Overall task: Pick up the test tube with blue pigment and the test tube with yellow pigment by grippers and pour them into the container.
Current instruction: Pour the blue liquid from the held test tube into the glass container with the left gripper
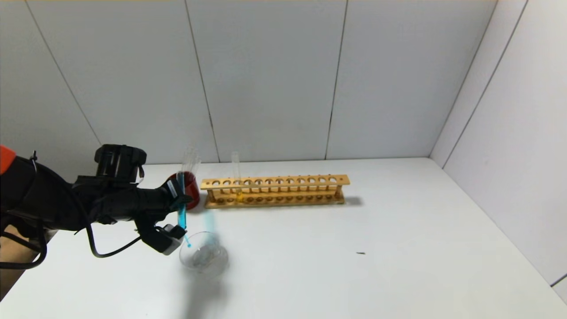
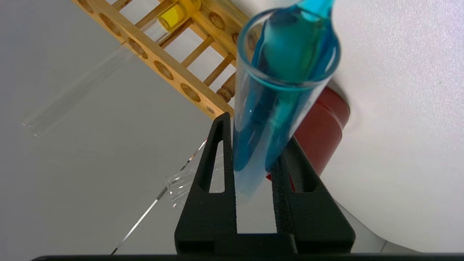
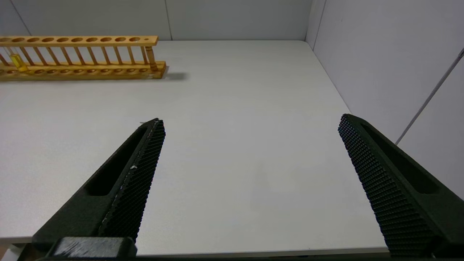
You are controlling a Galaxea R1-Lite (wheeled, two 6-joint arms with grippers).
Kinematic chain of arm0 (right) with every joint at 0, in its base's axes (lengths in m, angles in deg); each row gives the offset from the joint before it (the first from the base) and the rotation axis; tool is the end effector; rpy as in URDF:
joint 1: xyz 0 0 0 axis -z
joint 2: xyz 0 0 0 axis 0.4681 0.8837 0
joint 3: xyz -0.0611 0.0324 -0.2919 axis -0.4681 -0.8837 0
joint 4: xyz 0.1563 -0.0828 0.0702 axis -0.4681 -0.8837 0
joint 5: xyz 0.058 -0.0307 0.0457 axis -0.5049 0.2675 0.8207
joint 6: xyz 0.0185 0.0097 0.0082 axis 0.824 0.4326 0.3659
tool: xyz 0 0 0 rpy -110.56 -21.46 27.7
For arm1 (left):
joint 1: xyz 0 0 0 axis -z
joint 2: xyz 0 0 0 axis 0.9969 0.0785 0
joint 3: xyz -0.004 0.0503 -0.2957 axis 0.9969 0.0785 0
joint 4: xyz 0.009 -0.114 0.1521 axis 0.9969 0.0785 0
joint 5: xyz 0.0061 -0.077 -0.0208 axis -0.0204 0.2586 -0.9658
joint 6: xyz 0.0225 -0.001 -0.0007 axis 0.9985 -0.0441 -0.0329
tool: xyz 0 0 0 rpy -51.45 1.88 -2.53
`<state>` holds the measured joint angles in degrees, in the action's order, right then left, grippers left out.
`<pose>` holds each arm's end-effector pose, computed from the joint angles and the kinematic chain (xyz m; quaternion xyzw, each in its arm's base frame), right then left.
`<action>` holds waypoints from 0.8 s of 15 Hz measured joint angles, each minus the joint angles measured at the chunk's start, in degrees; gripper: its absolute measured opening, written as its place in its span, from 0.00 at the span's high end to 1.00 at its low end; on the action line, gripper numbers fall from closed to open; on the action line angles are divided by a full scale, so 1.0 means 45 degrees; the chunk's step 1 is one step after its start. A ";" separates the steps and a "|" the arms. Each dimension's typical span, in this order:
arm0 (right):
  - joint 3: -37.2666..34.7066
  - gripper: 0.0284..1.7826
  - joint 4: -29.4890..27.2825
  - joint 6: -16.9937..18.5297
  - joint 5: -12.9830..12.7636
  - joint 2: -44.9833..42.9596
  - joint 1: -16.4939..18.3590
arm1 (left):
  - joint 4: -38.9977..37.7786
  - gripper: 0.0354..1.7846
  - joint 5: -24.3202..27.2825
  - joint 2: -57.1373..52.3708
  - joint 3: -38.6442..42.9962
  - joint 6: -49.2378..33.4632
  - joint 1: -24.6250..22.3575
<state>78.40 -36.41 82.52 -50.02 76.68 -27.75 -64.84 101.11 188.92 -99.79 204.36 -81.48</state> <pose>-0.0229 0.0002 0.0758 0.0008 -0.0014 0.0000 1.0000 0.3266 -0.0300 0.1080 0.8473 -0.0511 -0.3773 0.3704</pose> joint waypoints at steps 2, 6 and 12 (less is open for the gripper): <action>0.0000 0.02 0.0000 -0.0005 0.0000 0.0000 0.0000 | -0.0024 0.83 -0.0106 0.0046 0.0000 0.0005 0.0133; 0.0000 0.02 0.0000 -0.0005 0.0000 0.0000 0.0005 | -0.0068 0.83 -0.0165 0.0206 -0.0125 0.0030 0.0274; 0.0000 0.02 0.0000 0.0000 0.0000 0.0000 0.0005 | -0.0238 0.83 -0.0111 0.0352 -0.0284 0.0116 0.0490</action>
<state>78.40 -36.41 82.52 -50.02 76.68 -27.73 -65.91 100.61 190.51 -101.07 204.88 -79.27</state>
